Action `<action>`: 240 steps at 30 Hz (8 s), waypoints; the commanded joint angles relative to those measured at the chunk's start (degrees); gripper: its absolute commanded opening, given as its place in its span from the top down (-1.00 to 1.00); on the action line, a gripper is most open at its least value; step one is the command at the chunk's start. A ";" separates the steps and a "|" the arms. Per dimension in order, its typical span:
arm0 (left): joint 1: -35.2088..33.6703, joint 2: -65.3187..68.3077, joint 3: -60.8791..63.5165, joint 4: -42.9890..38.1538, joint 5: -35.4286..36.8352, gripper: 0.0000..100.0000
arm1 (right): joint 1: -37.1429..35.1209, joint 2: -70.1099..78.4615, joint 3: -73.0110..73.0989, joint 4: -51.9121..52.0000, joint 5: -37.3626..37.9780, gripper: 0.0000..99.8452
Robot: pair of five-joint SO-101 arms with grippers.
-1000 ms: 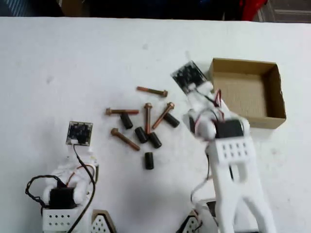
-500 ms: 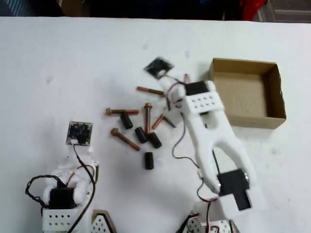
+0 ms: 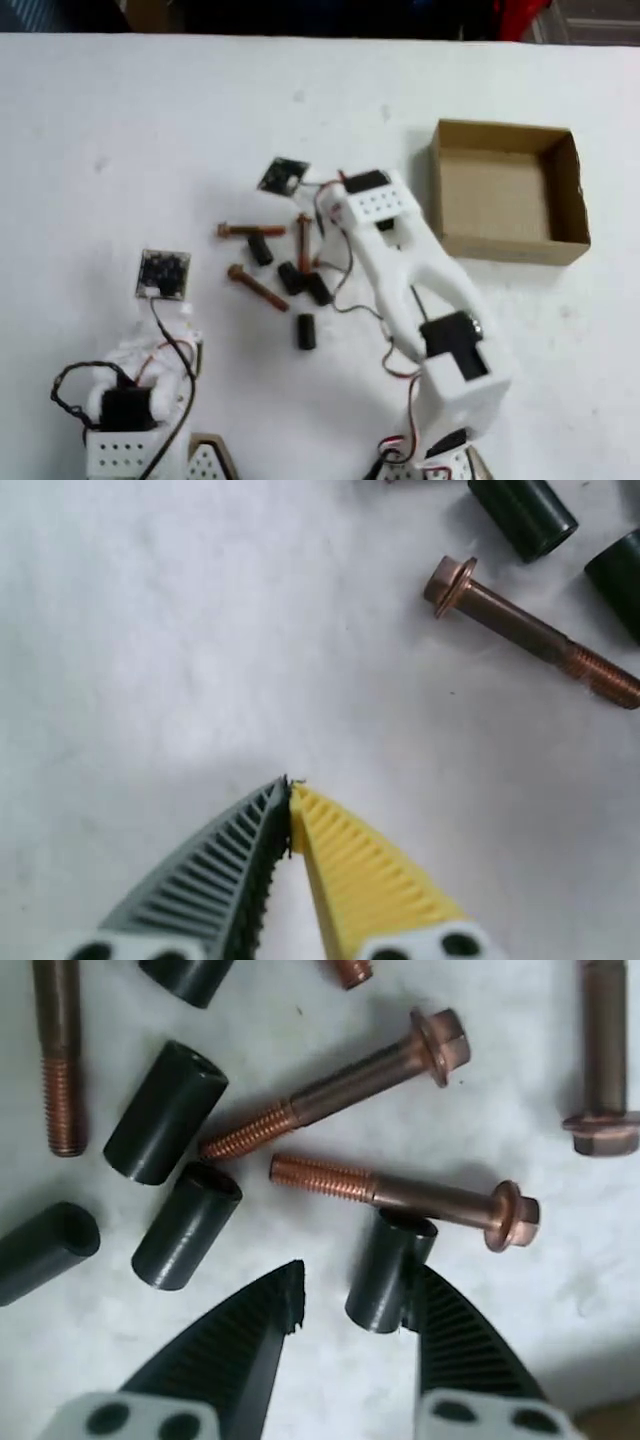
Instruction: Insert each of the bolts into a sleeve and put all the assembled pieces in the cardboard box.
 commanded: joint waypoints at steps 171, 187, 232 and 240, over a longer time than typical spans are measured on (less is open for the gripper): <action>8.92 68.70 -61.36 -0.79 -24.79 0.95 | 10.42 -113.01 86.33 -29.32 -36.84 0.97; 20.26 99.38 -87.03 2.02 -18.55 0.95 | 20.18 -113.01 86.51 -34.77 -45.10 0.97; 30.81 164.88 -158.51 17.05 -13.27 0.60 | 20.09 -113.01 86.51 -34.51 -45.01 0.97; 30.90 171.30 -167.47 19.60 -13.10 0.79 | 20.09 -113.01 86.51 -34.33 -45.10 0.97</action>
